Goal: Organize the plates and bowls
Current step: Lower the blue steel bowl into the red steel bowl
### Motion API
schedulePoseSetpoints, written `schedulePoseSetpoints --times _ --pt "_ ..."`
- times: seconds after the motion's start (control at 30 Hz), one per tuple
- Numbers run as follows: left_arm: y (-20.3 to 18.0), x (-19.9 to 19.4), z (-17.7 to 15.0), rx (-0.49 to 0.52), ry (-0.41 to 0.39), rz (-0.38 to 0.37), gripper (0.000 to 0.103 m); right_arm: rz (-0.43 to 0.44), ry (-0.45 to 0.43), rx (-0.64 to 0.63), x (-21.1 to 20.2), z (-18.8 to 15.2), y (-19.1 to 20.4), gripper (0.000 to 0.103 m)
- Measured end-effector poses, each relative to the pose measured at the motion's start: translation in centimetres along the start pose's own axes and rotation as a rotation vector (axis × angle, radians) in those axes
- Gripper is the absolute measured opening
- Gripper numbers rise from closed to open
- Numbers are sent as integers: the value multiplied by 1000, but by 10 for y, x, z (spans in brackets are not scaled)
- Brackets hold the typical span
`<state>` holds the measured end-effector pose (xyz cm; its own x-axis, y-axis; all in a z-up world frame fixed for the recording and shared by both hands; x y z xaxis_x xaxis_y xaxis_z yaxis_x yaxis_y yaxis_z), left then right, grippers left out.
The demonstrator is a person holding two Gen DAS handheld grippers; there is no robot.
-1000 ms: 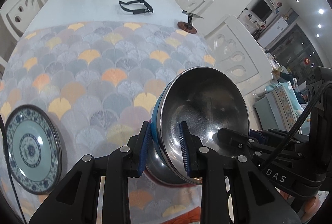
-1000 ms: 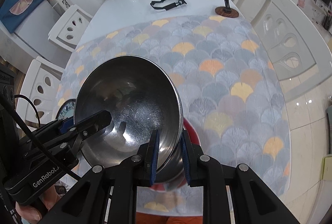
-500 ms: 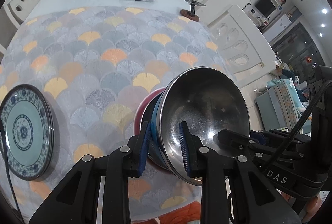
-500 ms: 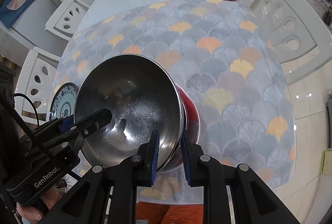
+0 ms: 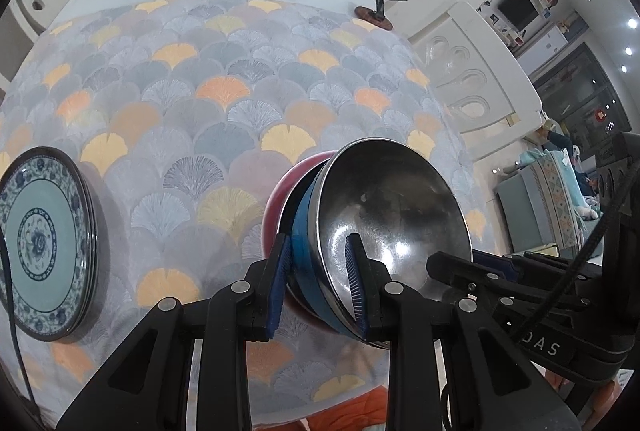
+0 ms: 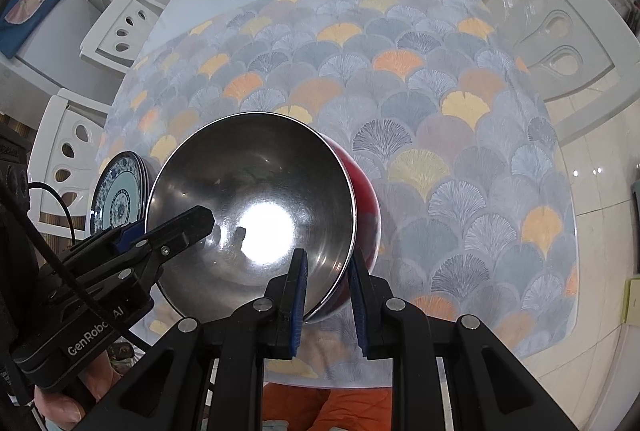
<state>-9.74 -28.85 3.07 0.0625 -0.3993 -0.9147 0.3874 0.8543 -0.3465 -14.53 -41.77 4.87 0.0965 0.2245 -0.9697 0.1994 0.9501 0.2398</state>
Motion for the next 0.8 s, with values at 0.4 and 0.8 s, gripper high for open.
schedulePoseSetpoints --times 0.4,0.8 --pt "5 6 1 -6 8 15 25 -8 -8 -11 0 2 2 20" --pt "9 0 -6 9 -8 15 28 -29 -37 -51 -7 -2 5 20"
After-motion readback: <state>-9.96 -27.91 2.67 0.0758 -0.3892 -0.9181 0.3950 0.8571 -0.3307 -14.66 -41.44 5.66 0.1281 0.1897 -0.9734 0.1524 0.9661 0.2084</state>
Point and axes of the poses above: each gripper's, at about its wrist camera, not at the fingertips, and x roughly the way its jaws point, y to its left, z to its top, the point moved 6 cm from there along x, roughly the way its jaws point, and after that the axes turned 10 degrees about y, right-handed, at the moved point
